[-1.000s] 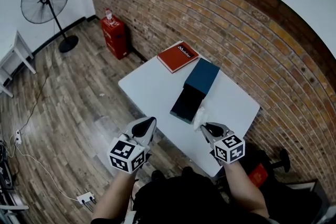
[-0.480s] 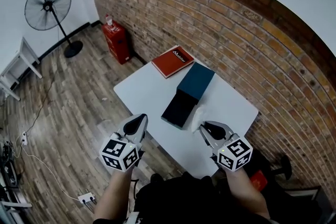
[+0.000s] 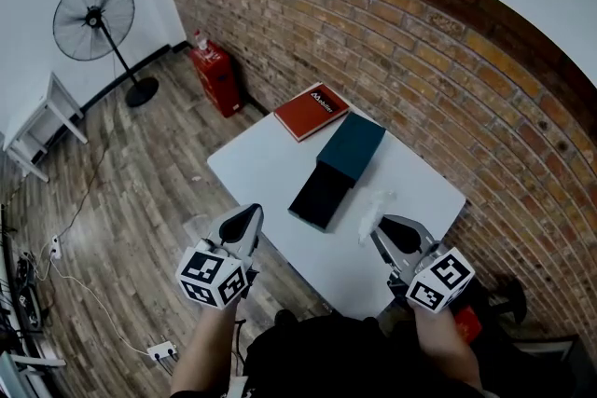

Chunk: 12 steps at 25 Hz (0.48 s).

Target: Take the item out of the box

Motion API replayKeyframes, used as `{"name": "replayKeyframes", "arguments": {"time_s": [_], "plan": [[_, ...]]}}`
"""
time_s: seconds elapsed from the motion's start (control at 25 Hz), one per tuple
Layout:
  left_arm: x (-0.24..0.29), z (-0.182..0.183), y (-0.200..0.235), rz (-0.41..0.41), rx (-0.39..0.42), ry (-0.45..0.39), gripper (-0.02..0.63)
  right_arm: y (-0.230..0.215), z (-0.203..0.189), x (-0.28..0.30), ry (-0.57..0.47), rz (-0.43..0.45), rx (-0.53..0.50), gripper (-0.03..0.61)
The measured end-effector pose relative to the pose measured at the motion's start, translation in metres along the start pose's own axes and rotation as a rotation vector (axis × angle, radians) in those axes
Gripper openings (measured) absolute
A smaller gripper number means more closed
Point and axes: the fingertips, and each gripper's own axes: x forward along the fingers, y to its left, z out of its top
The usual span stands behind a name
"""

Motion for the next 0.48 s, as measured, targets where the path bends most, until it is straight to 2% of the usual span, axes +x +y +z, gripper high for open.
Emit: {"name": "replayKeyframes", "arguments": {"time_s": [0.48], "plan": [[0.0, -0.003, -0.011, -0.026, -0.006, -0.004, 0.0, -0.007, -0.014, -0.008, 0.014, -0.033, 0.019, 0.038]]}}
